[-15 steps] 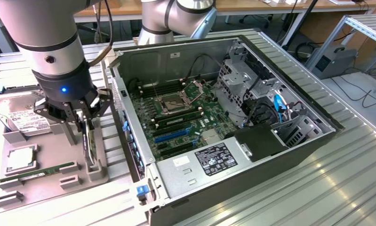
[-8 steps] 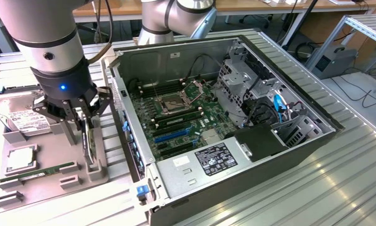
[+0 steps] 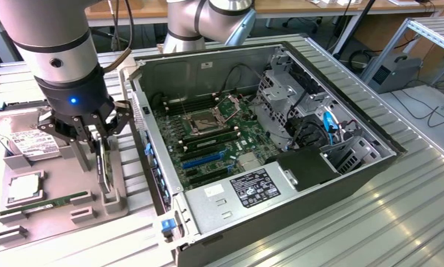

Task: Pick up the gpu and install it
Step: 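Pick up the gpu and move the gpu toward the slot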

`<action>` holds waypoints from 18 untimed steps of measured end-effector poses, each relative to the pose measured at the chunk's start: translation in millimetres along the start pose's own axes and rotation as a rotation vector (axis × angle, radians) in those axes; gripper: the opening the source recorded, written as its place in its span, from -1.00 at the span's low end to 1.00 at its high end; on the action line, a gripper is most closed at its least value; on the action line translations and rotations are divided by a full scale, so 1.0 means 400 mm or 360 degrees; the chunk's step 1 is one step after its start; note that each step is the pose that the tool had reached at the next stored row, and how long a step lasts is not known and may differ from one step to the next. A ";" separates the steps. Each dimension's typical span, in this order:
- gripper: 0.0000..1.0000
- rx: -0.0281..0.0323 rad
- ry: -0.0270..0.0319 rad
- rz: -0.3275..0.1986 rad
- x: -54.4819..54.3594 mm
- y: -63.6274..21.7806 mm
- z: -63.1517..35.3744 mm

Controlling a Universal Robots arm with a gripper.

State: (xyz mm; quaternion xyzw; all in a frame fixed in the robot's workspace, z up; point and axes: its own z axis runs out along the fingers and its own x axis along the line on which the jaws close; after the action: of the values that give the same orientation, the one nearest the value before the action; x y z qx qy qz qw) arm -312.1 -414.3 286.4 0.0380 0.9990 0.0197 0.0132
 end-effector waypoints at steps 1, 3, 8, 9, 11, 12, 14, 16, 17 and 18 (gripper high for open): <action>-0.47 -0.00002 -0.00002 0.0000 0.000 0.000 -0.001; -0.47 0.00000 0.00000 0.0000 0.000 0.000 -0.003; -0.47 -0.00001 -0.00001 0.0000 0.000 0.000 -0.010; -0.47 -0.00001 -0.00001 0.0000 0.000 0.000 -0.011; -0.47 -0.00001 0.00000 0.0000 0.000 0.001 -0.014; -0.47 -0.00001 -0.00001 0.0000 0.000 0.001 -0.015; -0.47 -0.00001 0.00000 0.0000 0.000 0.001 -0.017; -0.47 -0.00002 -0.00001 0.0000 0.000 0.001 -0.019; -0.47 -0.00001 0.00000 0.0000 0.000 0.001 -0.021; -0.47 -0.00002 -0.00001 0.0000 -0.001 0.001 -0.022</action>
State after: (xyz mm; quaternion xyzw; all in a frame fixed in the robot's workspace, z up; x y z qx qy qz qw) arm -312.1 -414.3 295.3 0.0380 0.9990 0.0197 0.0132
